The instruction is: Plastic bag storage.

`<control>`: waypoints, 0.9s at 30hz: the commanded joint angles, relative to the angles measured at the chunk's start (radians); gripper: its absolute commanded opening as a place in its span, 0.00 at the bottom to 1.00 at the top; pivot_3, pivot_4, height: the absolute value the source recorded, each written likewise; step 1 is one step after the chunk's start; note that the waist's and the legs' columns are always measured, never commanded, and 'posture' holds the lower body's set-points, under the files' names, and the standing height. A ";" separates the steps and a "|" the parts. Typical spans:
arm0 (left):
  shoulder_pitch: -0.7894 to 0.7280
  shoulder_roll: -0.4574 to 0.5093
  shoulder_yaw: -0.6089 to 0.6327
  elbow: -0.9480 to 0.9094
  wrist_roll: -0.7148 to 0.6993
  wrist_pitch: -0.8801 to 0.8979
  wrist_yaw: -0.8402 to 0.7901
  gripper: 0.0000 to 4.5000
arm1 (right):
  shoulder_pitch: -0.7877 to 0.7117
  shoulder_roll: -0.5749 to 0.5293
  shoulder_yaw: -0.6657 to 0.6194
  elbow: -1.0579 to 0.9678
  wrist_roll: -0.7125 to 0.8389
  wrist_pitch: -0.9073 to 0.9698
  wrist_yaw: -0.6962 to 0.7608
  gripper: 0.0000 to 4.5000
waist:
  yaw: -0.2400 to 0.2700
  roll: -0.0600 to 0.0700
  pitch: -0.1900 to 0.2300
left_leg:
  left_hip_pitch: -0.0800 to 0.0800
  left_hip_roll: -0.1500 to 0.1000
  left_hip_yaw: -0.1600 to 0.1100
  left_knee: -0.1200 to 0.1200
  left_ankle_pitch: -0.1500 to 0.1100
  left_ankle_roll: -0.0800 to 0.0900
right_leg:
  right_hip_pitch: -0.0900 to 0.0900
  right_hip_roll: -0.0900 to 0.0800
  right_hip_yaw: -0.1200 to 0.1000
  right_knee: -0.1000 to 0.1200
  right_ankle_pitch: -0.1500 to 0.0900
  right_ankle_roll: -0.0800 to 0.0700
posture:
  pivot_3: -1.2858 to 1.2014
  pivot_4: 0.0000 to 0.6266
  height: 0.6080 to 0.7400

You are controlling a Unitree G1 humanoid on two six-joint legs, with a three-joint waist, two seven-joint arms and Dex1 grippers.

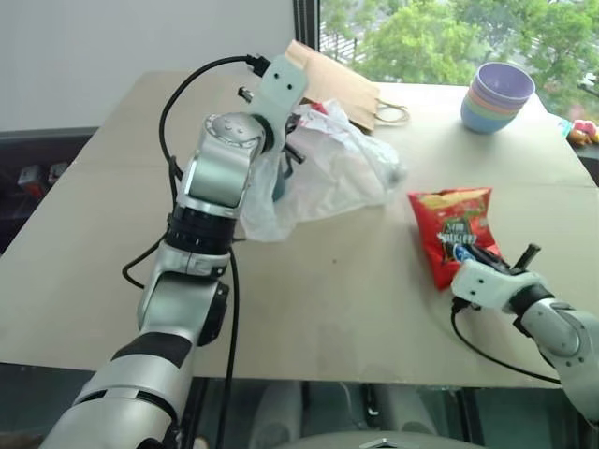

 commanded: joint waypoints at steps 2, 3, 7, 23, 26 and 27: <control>-0.058 -0.013 0.022 -0.017 -0.032 0.034 0.009 0.00 | 0.023 0.018 -0.126 -0.190 0.149 -0.021 0.113 0.01 | 0.000 0.000 0.000 | 0.000 0.000 0.000 0.000 0.000 0.000 | 0.000 0.000 0.000 0.000 0.000 0.000 | 0.52 0.24 1.00; -0.066 -0.014 0.024 -0.007 -0.038 0.036 0.008 0.00 | 0.028 0.026 -0.146 -0.234 0.196 0.000 0.147 0.01 | -0.001 0.000 0.000 | 0.000 0.000 0.000 0.000 0.000 0.000 | 0.000 0.000 0.000 0.000 0.000 0.000 | 0.52 0.24 1.00; -0.099 -0.015 0.028 0.048 -0.055 0.014 0.015 0.00 | 0.063 0.045 -0.223 -0.456 0.436 0.149 0.290 0.01 | -0.001 0.000 0.000 | 0.000 0.000 0.000 0.000 0.000 0.000 | 0.000 0.000 0.000 0.001 0.000 0.000 | 0.52 0.24 1.00; -0.042 0.066 -0.039 -0.151 -0.080 0.070 -0.059 0.00 | -0.633 0.258 0.253 0.098 0.454 0.235 0.269 0.01 | -0.014 -0.001 0.001 | 0.000 0.001 -0.001 0.002 0.000 0.000 | 0.000 0.001 0.000 0.002 0.002 -0.004 | 0.52 0.24 1.00; -0.021 0.085 -0.030 -0.218 -0.104 0.137 -0.073 0.00 | -0.735 0.299 0.300 0.284 0.377 0.164 0.261 0.01 | -0.015 -0.001 0.001 | -0.002 0.000 -0.001 0.002 0.000 0.000 | -0.002 0.001 0.000 0.002 0.002 -0.004 | 0.52 0.24 1.00; -0.013 0.094 -0.029 -0.241 -0.116 0.159 -0.086 0.00 | -0.779 0.318 0.321 0.355 0.353 0.134 0.263 0.01 | -0.017 -0.001 0.001 | -0.002 0.000 0.000 0.002 0.000 0.000 | -0.002 0.000 0.000 0.001 0.002 -0.004 | 0.52 0.24 1.00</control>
